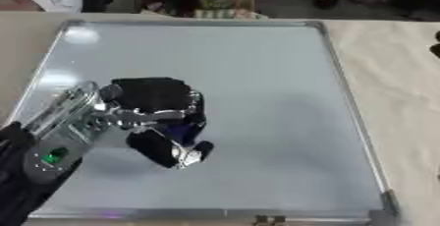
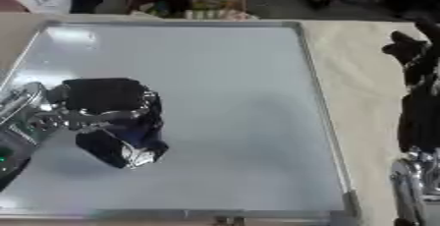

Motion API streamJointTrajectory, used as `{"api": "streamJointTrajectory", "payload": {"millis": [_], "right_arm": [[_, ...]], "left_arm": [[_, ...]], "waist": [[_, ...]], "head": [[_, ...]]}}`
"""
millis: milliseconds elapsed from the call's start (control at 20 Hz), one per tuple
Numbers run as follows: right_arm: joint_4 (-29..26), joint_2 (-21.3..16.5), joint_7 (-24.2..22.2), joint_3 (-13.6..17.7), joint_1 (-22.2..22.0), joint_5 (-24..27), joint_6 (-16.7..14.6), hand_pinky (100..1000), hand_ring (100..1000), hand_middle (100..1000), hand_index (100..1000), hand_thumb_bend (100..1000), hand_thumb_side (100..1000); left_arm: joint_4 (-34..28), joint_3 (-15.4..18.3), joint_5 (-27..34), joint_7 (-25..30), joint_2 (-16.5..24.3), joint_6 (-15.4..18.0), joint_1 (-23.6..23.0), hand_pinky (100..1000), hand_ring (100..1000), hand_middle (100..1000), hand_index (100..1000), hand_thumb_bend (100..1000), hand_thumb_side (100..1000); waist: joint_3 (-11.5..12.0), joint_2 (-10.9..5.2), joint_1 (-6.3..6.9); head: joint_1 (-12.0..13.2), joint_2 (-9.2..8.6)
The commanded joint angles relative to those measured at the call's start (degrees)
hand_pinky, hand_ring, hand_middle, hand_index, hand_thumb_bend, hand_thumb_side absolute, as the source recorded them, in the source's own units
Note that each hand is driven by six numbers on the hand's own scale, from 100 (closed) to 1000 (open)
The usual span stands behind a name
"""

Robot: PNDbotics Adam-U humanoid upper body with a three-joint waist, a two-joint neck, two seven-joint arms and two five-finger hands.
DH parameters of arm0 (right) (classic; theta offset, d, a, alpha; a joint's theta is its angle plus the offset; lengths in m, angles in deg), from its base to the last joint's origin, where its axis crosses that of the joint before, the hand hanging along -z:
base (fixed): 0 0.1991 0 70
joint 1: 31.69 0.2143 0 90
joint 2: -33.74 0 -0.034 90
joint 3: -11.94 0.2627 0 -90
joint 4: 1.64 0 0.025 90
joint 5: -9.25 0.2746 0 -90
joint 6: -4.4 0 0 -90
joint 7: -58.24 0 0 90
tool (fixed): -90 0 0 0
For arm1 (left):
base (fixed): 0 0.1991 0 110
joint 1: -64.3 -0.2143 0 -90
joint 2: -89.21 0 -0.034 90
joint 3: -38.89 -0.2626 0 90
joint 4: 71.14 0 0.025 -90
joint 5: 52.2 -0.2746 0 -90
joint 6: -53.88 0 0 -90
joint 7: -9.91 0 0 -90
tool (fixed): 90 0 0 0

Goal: Wipe the whiteboard clean with a brush.

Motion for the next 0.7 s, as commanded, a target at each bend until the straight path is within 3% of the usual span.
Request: {"api": "streamJointTrajectory", "payload": {"millis": [50, 350, 500, 650, 700], "right_arm": [[-0.6, -0.8, -0.1, 0.0, 0.4, 0.4, -0.1, 898, 856, 546, 884, 117, 1000], [-0.6, -0.8, -0.1, 0.0, 0.3, 0.4, 0.0, 898, 854, 544, 884, 118, 1000], [-0.6, -0.8, 0.0, 0.1, 0.2, 0.4, 0.0, 897, 853, 544, 884, 117, 1000], [-0.6, -0.9, 0.0, 0.1, 0.1, 0.4, 0.0, 897, 853, 543, 884, 117, 1000], [-0.6, -0.9, 0.0, 0.1, 0.1, 0.4, 0.0, 897, 852, 543, 884, 117, 1000]], "left_arm": [[-3.2, 0.9, 2.1, 0.9, 1.7, -1.1, 1.3, 255, 385, 188, 405, 100, 707], [-7.1, 1.8, 3.6, 1.3, 2.6, -2.2, 1.1, 263, 401, 222, 453, 100, 698], [-10.2, 3.1, 2.6, -0.6, 2.9, -0.8, 1.9, 421, 559, 456, 598, 100, 685], [-13.6, 2.8, 0.6, -1.7, 3.7, 1.3, 2.4, 477, 642, 541, 621, 100, 701], [-14.8, 2.7, -0.1, -1.6, 4.0, 2.0, 2.3, 524, 708, 624, 654, 100, 720]], "waist": [[0.0, -1.43, -0.04], [0.0, -1.47, -0.06], [0.3, -1.61, -0.08], [0.5, -1.69, -0.05], [0.5, -1.70, -0.05]], "head": [[0.1, -0.52], [0.0, -0.51], [0.0, -0.42], [0.0, -0.43], [0.0, -0.44]]}}
